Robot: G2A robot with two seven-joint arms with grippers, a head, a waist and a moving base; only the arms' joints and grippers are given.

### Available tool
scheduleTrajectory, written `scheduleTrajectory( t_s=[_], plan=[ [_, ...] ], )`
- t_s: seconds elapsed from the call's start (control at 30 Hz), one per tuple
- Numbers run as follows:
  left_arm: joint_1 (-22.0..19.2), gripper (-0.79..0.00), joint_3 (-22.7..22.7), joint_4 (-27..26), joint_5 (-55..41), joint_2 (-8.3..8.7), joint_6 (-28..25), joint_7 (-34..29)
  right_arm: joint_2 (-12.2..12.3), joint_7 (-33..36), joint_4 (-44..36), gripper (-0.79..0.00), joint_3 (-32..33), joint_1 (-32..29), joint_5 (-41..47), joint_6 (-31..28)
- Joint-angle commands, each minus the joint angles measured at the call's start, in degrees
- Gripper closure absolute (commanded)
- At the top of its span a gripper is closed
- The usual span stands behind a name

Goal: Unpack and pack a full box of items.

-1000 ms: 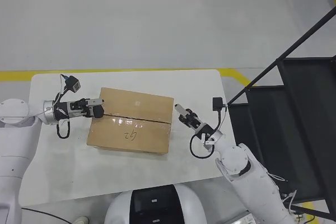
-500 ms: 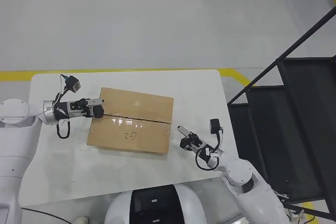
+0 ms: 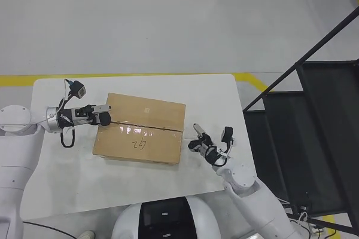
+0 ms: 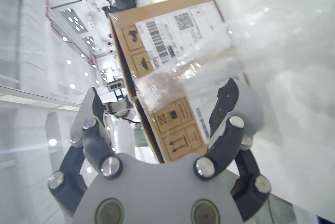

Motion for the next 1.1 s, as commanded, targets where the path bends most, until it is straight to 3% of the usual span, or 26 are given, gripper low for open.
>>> scheduleTrajectory(
  t_s=[0.0,0.17,0.43,0.73,1.07],
  plan=[
    [0.00,-0.785,0.00,0.00,0.00,0.00,0.00,0.00,-0.36,-1.23,0.91,-0.785,-0.38,0.76,1.41,-2.21],
    [0.00,-0.785,0.00,0.00,0.00,0.00,0.00,0.00,-0.86,-2.31,1.74,-0.785,-0.70,1.36,1.65,-6.20],
    [0.00,-0.785,0.00,0.00,0.00,0.00,0.00,0.00,-0.81,0.26,-3.28,-0.785,1.27,-1.80,2.50,-12.96],
    [0.00,-0.785,0.00,0.00,0.00,0.00,0.00,0.00,-1.07,3.53,-5.92,-0.785,0.50,-0.85,1.21,-13.15],
    [0.00,-0.785,0.00,0.00,0.00,0.00,0.00,0.00,-1.63,4.35,-4.84,-0.785,-2.44,3.25,-6.84,-10.69]
  ],
)
